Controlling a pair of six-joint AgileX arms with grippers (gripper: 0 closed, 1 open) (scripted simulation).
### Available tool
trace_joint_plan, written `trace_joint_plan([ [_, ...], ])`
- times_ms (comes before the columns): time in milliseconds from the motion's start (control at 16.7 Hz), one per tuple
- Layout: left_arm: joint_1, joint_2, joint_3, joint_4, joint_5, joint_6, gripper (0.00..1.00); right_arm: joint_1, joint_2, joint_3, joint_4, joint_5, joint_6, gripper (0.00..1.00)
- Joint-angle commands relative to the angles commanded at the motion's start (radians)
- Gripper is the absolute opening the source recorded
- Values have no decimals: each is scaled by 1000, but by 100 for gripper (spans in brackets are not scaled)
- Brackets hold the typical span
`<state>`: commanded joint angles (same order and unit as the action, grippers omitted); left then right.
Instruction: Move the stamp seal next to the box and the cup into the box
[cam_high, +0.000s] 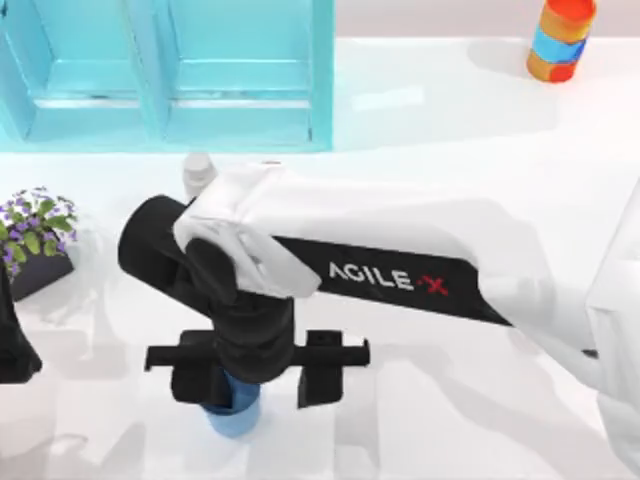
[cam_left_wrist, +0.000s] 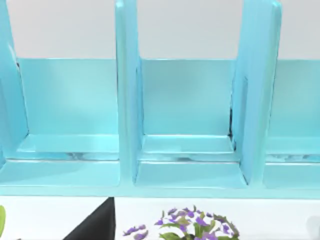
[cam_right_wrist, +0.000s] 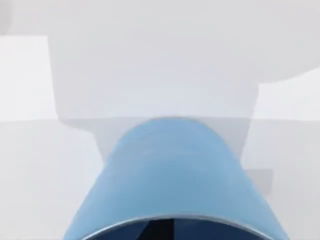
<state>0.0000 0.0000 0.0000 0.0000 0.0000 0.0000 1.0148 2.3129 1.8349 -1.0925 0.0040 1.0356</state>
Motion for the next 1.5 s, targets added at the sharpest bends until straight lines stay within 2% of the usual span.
trace_joint_plan([
  [360, 0, 0, 0, 0, 0, 0, 100, 0, 0, 0, 0, 0, 0, 2],
  [420, 0, 0, 0, 0, 0, 0, 100, 0, 0, 0, 0, 0, 0, 0],
  [1020, 0, 0, 0, 0, 0, 0, 100, -8, -17, -9, -8, 0, -5, 0],
  [1500, 0, 0, 0, 0, 0, 0, 100, -116, -326, -177, -153, -2, -117, 0],
])
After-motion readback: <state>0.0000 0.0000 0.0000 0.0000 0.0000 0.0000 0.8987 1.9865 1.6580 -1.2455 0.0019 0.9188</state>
